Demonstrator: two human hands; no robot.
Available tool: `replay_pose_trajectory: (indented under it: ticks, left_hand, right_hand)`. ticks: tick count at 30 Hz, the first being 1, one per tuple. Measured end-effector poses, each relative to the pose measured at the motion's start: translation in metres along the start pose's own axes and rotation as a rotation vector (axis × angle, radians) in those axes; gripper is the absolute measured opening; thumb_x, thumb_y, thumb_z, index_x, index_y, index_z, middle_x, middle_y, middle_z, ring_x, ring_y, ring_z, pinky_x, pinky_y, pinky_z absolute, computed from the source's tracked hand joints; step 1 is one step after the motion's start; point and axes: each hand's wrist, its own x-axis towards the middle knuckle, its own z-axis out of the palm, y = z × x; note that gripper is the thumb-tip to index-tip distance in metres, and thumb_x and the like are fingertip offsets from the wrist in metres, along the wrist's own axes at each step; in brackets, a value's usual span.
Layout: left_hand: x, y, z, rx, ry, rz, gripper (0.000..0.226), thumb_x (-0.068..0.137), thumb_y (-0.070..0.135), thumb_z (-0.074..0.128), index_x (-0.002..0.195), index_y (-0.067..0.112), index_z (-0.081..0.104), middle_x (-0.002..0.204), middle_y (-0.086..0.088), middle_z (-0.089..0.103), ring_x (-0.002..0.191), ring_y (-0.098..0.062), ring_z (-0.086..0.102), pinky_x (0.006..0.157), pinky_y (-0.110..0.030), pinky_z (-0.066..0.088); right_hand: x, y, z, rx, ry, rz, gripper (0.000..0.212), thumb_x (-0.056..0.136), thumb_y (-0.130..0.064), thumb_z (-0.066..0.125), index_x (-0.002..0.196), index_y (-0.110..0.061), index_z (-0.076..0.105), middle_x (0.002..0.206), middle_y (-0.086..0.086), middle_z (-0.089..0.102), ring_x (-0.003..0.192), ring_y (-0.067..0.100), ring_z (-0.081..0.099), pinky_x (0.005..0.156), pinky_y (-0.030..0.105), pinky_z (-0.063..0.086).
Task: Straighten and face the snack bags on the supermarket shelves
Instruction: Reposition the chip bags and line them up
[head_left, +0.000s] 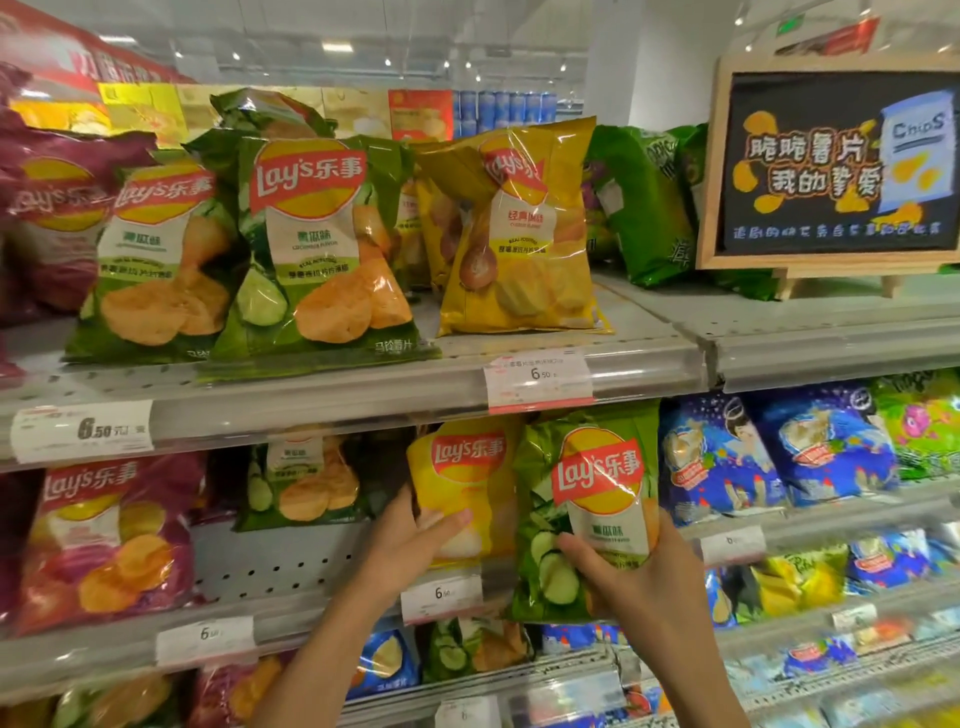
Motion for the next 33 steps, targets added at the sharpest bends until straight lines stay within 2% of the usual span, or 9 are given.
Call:
replay_pose_trajectory:
  ticks: [3, 5, 9, 13, 17, 22, 25, 28, 33]
  left_hand:
    - [-0.022, -0.012, -0.014, 0.165, 0.176, 0.072, 0.062, 0.074, 0.061, 0.072, 0.127, 0.036, 0.055, 0.123, 0.015, 0.062, 0.114, -0.01, 0.058, 0.103, -0.043, 0.047]
    - [-0.045, -0.022, -0.029, 0.343, 0.286, 0.124, 0.069, 0.077, 0.069, 0.06, 0.135, 0.032, 0.052, 0.129, 0.016, 0.054, 0.121, -0.008, 0.05, 0.105, -0.038, 0.045]
    - [-0.089, -0.047, -0.074, 0.679, 0.459, 0.262, 0.052, 0.089, 0.06, 0.046, 0.126, 0.026, 0.06, 0.124, 0.015, 0.051, 0.121, -0.011, 0.046, 0.102, -0.031, 0.04]
    - [-0.125, -0.069, -0.128, 0.863, 0.628, 0.293, 0.034, 0.094, 0.043, 0.058, 0.113, 0.016, 0.067, 0.116, 0.0, 0.055, 0.112, -0.022, 0.049, 0.096, -0.043, 0.046]
    - [-0.142, -0.092, -0.186, 1.023, 0.645, 0.208, 0.054, 0.089, 0.051, 0.036, 0.112, 0.013, 0.067, 0.114, -0.008, 0.057, 0.108, -0.031, 0.055, 0.093, -0.049, 0.048]
    - [-0.146, -0.11, -0.22, 1.114, 0.594, 0.244, 0.07, 0.097, 0.06, 0.02, 0.111, 0.014, 0.07, 0.106, -0.01, 0.059, 0.098, -0.033, 0.059, 0.085, -0.05, 0.053]
    - [-0.144, -0.114, -0.225, 1.121, 0.553, 0.253, 0.081, 0.097, 0.063, 0.007, 0.115, 0.014, 0.07, 0.11, -0.011, 0.06, 0.101, -0.034, 0.059, 0.087, -0.05, 0.053]
    - [-0.145, -0.113, -0.227, 1.119, 0.519, 0.244, 0.071, 0.097, 0.062, 0.018, 0.115, 0.016, 0.069, 0.11, -0.009, 0.059, 0.102, -0.032, 0.057, 0.087, -0.049, 0.053]
    - [-0.142, -0.117, -0.226, 1.072, 0.55, 0.223, 0.032, 0.086, 0.038, 0.064, 0.111, 0.018, 0.07, 0.108, -0.008, 0.057, 0.1, -0.031, 0.057, 0.084, -0.048, 0.053]
  right_hand:
    - [-0.01, -0.007, 0.012, 0.022, -0.035, -0.025, 0.068, 0.05, -0.061, 0.087, 0.106, -0.031, 0.062, 0.088, -0.012, 0.074, 0.085, 0.009, 0.07, 0.076, 0.042, 0.059]
    - [-0.018, -0.013, 0.023, 0.03, -0.067, -0.049, 0.076, 0.047, -0.066, 0.082, 0.11, -0.028, 0.063, 0.091, -0.01, 0.075, 0.087, 0.01, 0.07, 0.077, 0.041, 0.06]
    - [-0.041, -0.028, 0.056, 0.052, -0.102, -0.076, 0.073, 0.048, -0.064, 0.082, 0.11, -0.032, 0.06, 0.091, -0.013, 0.074, 0.084, 0.0, 0.069, 0.071, 0.025, 0.056]
    - [-0.066, -0.047, 0.104, 0.034, -0.123, -0.08, 0.07, 0.051, -0.063, 0.083, 0.11, -0.036, 0.055, 0.091, -0.017, 0.071, 0.083, -0.001, 0.067, 0.066, 0.018, 0.05]
    - [-0.079, -0.067, 0.157, -0.028, -0.128, -0.099, 0.066, 0.058, -0.059, 0.088, 0.108, -0.032, 0.055, 0.091, -0.015, 0.068, 0.084, 0.004, 0.066, 0.065, 0.025, 0.055]
    - [-0.073, -0.091, 0.218, -0.04, -0.069, -0.158, 0.061, 0.064, -0.055, 0.088, 0.109, -0.034, 0.053, 0.088, -0.024, 0.064, 0.08, -0.01, 0.061, 0.057, 0.009, 0.044]
    - [-0.06, -0.099, 0.245, -0.034, -0.046, -0.147, 0.061, 0.066, -0.055, 0.088, 0.11, -0.032, 0.053, 0.093, -0.018, 0.066, 0.086, 0.002, 0.066, 0.071, 0.023, 0.054]
    - [-0.05, -0.096, 0.26, -0.047, -0.068, -0.111, 0.064, 0.067, -0.055, 0.088, 0.113, -0.025, 0.054, 0.099, -0.011, 0.068, 0.091, 0.011, 0.067, 0.081, 0.037, 0.059]
    - [-0.047, -0.076, 0.268, -0.075, -0.169, -0.051, 0.069, 0.065, -0.055, 0.089, 0.112, -0.027, 0.048, 0.098, -0.013, 0.066, 0.085, 0.004, 0.066, 0.081, 0.041, 0.062]
